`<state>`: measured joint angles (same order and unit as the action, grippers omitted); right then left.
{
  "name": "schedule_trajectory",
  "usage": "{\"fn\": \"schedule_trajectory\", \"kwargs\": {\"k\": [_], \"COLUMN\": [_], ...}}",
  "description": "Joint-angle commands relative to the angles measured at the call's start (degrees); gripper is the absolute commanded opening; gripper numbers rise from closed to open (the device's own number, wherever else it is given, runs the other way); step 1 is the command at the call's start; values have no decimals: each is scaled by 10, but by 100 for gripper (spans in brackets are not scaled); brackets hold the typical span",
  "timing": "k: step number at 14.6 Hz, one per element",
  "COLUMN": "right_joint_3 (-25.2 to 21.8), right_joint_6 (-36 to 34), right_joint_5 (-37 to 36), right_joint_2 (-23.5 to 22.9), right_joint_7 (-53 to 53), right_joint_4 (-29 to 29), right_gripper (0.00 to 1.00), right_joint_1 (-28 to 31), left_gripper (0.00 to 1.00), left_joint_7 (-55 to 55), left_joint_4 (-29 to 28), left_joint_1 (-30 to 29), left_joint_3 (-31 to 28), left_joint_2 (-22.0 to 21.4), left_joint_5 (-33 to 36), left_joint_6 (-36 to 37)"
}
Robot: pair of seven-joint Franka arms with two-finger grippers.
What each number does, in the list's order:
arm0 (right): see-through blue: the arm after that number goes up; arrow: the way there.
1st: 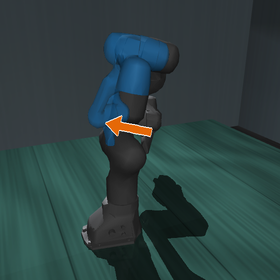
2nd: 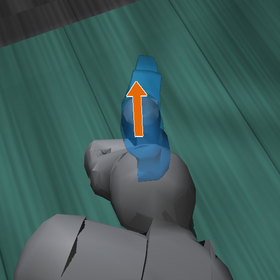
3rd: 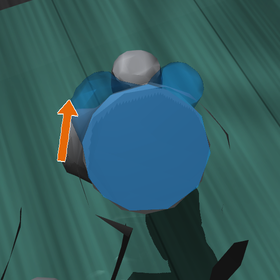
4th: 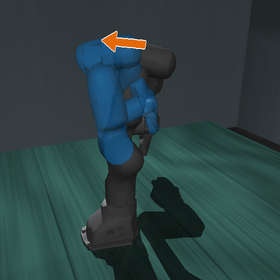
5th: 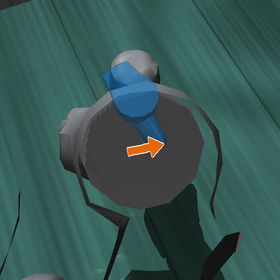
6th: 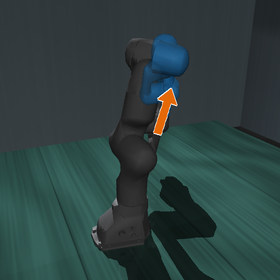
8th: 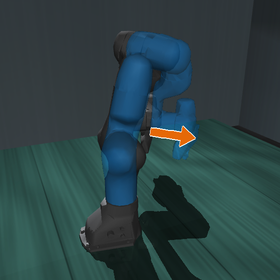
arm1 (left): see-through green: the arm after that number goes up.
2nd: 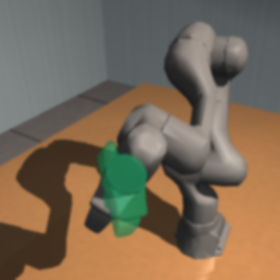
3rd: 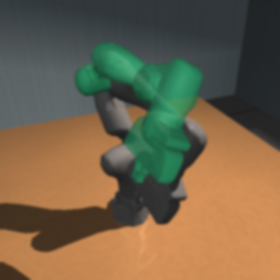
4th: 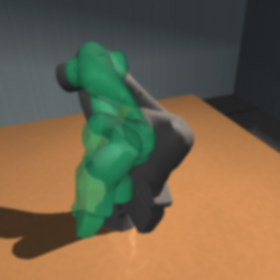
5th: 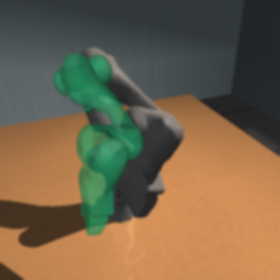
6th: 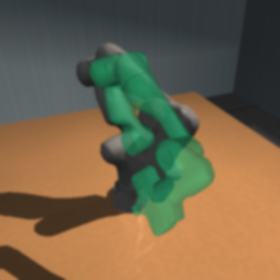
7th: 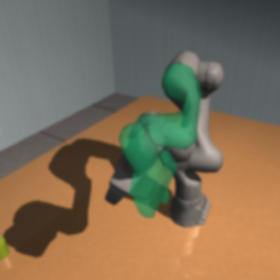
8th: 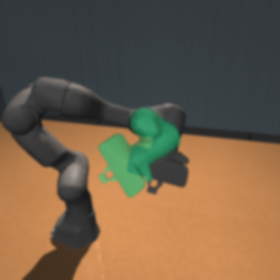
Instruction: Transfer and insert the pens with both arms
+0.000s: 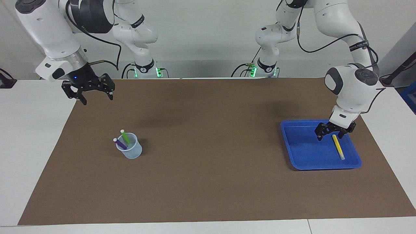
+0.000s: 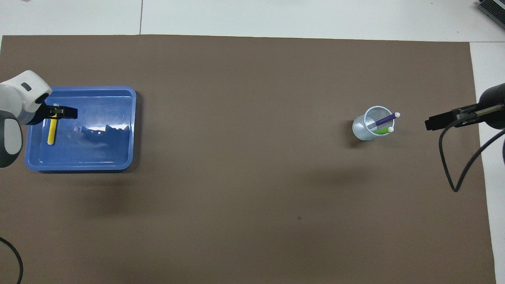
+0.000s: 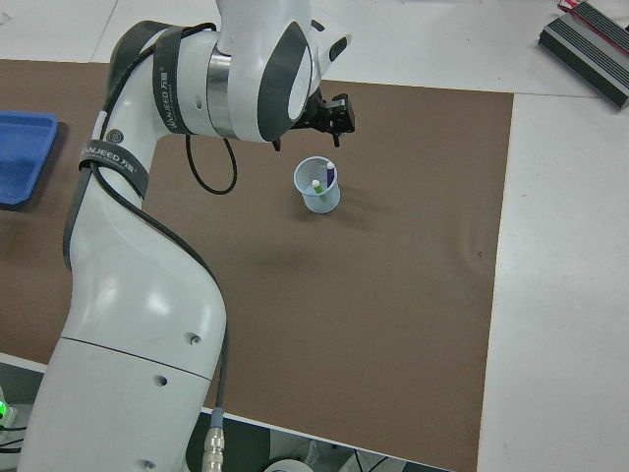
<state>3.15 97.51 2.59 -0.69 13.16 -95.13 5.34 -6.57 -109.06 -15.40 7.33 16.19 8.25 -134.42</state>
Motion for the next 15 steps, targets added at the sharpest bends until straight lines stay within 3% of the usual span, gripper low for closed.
{"fn": "schedule_trajectory", "kwargs": {"k": [1,6,15], "right_joint_3": [8,8,9], "right_joint_6": [5,5,1], "right_joint_5": [-7,-7,-7], "right_joint_2": [10,11,11], "right_joint_7": [-28,-30,-28], "right_joint_4": [-17,-21,-22], "right_gripper": [100,100,100], "right_joint_1": [-3,0,-2], "left_gripper": [100,100,100], "left_joint_7": [-23,-57,-72], "left_joint_4": [14,47,40], "left_joint_1": [-29,-44,-45], "left_joint_3": [8,8,8], "left_joint_2": [39,83,97], "left_joint_5": [14,12,12], "left_joint_6": [-28,-38,-68]}}
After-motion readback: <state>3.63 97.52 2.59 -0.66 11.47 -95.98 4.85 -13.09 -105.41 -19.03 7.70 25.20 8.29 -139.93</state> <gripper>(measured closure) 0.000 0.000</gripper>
